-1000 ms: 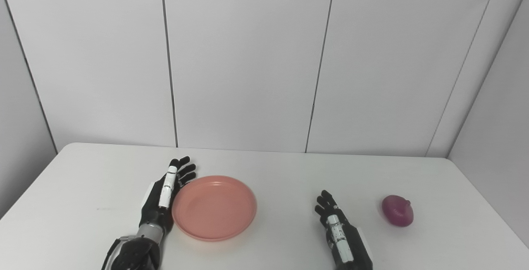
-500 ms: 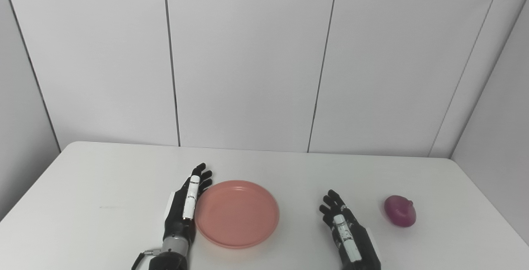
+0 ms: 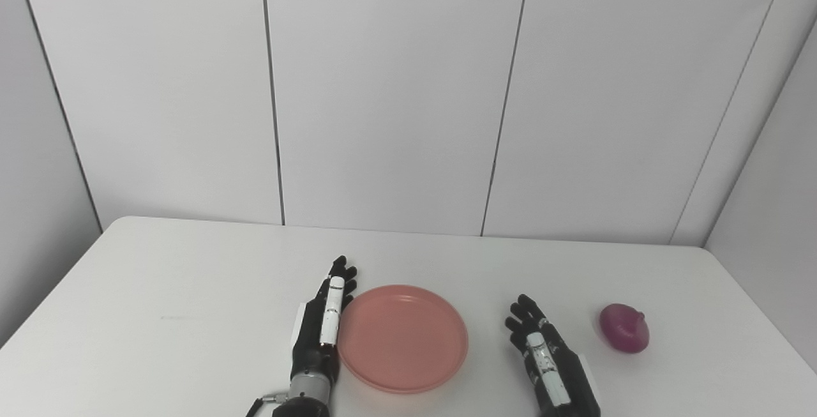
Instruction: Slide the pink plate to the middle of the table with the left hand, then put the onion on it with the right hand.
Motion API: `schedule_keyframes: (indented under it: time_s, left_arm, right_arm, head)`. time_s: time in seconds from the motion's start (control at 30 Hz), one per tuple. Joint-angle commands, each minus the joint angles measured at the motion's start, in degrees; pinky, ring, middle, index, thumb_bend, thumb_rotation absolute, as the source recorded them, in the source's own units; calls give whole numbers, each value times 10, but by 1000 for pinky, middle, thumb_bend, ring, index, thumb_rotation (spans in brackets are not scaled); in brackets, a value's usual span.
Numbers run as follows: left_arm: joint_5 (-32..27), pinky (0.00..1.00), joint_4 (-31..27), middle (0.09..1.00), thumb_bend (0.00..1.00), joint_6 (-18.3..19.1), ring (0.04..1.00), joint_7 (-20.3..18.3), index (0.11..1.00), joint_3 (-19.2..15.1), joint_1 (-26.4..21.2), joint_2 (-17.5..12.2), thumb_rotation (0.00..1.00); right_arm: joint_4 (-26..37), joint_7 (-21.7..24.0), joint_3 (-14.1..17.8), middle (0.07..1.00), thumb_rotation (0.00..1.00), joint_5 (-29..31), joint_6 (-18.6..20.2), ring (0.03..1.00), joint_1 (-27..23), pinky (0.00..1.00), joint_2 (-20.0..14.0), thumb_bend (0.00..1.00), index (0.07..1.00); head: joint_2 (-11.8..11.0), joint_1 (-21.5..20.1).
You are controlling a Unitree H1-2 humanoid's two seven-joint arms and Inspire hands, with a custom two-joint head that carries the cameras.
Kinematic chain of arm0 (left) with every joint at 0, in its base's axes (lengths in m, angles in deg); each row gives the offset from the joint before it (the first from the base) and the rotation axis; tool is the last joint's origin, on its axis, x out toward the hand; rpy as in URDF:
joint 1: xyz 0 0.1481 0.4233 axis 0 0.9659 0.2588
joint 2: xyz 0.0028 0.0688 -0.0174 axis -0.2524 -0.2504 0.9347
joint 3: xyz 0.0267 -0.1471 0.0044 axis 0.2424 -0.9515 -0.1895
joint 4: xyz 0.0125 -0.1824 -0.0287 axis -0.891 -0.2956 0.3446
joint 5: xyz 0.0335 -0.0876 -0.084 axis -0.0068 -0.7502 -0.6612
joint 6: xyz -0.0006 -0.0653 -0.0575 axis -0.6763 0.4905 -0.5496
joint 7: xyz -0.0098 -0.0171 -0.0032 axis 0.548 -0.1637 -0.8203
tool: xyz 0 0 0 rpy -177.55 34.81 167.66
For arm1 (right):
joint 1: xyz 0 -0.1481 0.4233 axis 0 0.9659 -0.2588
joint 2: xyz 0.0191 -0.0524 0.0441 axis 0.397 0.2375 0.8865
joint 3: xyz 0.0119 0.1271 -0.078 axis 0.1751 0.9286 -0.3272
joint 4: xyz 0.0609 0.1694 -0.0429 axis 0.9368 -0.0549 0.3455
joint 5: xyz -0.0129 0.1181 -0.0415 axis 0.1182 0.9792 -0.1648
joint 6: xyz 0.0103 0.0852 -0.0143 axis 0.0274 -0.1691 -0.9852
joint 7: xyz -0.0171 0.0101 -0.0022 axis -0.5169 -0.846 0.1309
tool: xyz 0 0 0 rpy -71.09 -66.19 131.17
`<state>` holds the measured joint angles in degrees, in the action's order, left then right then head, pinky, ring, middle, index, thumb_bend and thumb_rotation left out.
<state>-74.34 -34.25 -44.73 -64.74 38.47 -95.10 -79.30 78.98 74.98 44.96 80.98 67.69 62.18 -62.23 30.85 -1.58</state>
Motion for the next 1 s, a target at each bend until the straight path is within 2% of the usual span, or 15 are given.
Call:
schedule_keyframes:
  time_s: [0.0, 0.27, 0.5, 0.83, 0.97]
  left_arm:
    - [0, 932, -11, 911, 482, 4, 915, 0, 906, 6, -6, 10, 1000]
    - [0, 923, -10, 906, 496, 5, 909, -4, 897, 7, -10, 4, 1000]
    - [3, 918, -11, 901, 502, 7, 904, -9, 895, 8, -11, -7, 1000]
    - [-2, 916, -15, 890, 504, 15, 896, -17, 883, 8, -13, -17, 1000]
    - [-3, 908, -17, 891, 498, 17, 897, -23, 885, 8, -14, -22, 1000]
  right_arm:
    - [16, 2, 3, 890, 668, 6, -2, 888, -7, 936, -2, 518, 893]
    - [15, 0, 4, 886, 649, 7, -2, 885, -9, 929, 1, 525, 888]
    - [12, 1, 2, 890, 671, 3, -4, 886, -10, 945, 0, 534, 892]
    - [16, 4, 3, 896, 664, 7, -11, 889, -12, 953, -2, 560, 895]
    - [23, 6, 0, 917, 736, -5, -16, 908, -15, 969, -11, 509, 932]
  head:
    - [2, 1]
    - [1, 0]
    - [1, -6]
    - [4, -36]
    - [7, -44]
